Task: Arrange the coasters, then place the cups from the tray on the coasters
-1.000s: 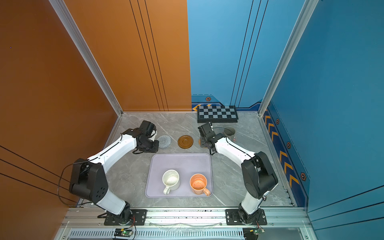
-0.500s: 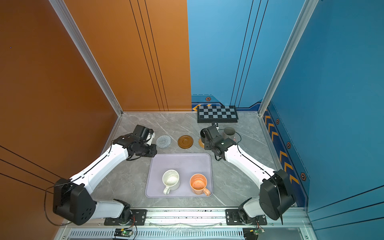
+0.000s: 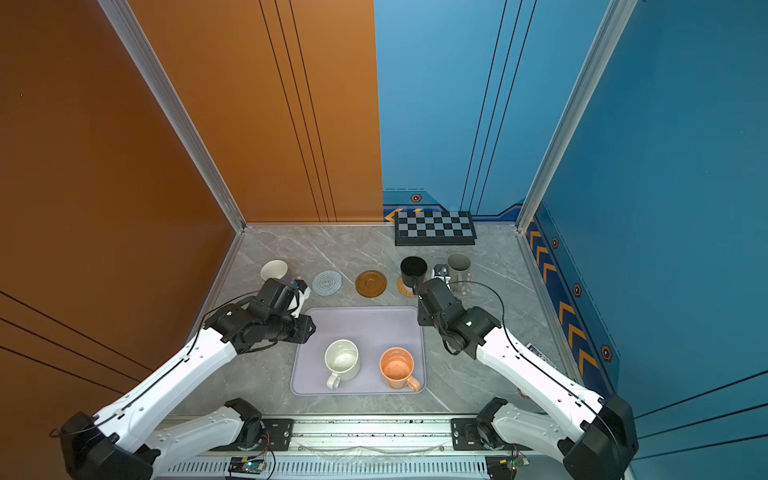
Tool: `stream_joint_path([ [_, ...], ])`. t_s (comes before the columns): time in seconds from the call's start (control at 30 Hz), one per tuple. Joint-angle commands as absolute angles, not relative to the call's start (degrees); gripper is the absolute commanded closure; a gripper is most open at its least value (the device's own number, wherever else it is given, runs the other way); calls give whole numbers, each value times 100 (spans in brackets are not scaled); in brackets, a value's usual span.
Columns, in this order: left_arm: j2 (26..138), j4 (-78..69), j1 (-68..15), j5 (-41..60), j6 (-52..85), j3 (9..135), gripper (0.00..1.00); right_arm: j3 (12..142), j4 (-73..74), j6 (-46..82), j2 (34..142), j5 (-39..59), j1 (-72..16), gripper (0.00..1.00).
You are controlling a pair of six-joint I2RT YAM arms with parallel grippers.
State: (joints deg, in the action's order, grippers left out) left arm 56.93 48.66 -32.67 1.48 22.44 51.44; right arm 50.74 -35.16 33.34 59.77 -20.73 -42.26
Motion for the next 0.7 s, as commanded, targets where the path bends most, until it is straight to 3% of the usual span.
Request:
stream_joint_path([
  [0.0, 5297, 5103, -3610, -111, 2722, 4949, 61, 4747, -3875, 3753, 5595, -2296, -4485, 42],
  [0.33, 4921, 5539, -4398, -100, 3078, 5029, 59, 4534, -4039, 4113, 4887, -2346, -4720, 39],
  [0.67, 4992, 5651, -5173, -35, 3379, 4919, 55, 4692, -4122, 4034, 5247, -2363, -4708, 35],
])
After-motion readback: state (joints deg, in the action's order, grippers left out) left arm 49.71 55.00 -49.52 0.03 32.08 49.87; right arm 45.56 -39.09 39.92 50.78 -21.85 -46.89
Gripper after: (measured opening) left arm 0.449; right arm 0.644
